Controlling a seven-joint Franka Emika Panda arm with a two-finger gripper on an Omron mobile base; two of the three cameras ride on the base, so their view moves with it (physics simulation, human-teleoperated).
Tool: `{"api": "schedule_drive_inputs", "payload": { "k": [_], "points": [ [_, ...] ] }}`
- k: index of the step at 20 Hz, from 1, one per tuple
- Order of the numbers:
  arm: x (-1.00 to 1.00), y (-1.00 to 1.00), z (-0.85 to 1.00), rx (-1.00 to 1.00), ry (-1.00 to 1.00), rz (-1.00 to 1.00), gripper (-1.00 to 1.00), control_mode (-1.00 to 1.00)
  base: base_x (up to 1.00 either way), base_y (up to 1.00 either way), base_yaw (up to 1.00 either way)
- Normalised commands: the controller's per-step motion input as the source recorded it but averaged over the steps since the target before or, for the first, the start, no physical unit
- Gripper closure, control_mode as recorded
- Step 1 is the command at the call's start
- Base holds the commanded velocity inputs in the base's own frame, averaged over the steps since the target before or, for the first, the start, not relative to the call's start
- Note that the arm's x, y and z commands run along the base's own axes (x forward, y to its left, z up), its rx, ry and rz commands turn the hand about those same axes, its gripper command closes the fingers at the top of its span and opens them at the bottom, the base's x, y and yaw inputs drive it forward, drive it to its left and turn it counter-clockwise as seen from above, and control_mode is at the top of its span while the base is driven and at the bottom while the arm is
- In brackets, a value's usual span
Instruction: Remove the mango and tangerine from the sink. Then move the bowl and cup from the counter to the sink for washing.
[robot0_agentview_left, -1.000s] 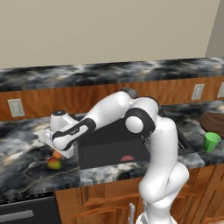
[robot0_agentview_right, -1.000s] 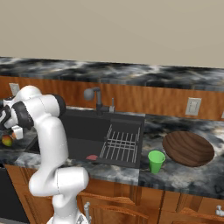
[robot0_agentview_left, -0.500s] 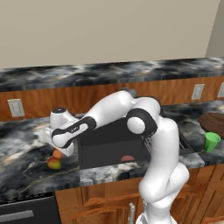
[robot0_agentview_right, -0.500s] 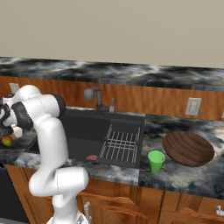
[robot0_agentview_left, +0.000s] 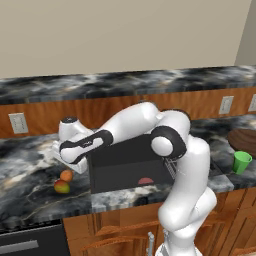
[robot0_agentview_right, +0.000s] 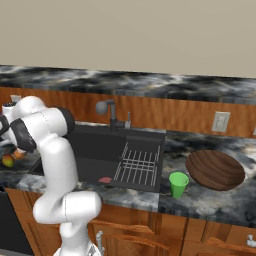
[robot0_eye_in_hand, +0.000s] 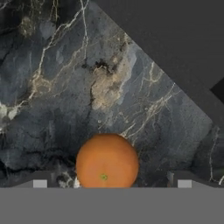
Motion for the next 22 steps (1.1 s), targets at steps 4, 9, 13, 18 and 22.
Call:
{"api": "schedule_drive_inputs", "payload": {
  "k": [4, 9, 13, 18, 22],
  "points": [
    [-0.05, -0.27, 0.17, -0.02, -0.01, 0.07, -1.0, -1.0, 0.0, 0.0, 0.0],
    [-0.1, -0.31, 0.16, -0.03, -0.02, 0.08, -1.0, -1.0, 0.0, 0.0, 0.0],
    [-0.13, -0.31, 0.12, -0.01, -0.05, 0.04, -1.0, -1.0, 0.0, 0.0, 0.0],
    [-0.12, -0.32, 0.08, 0.0, 0.0, 0.05, -1.0, -1.0, 0.0, 0.0, 0.0],
    [-0.13, -0.32, 0.09, 0.0, -0.01, 0.06, -1.0, -1.0, 0.0, 0.0, 0.0]
  ]
}}
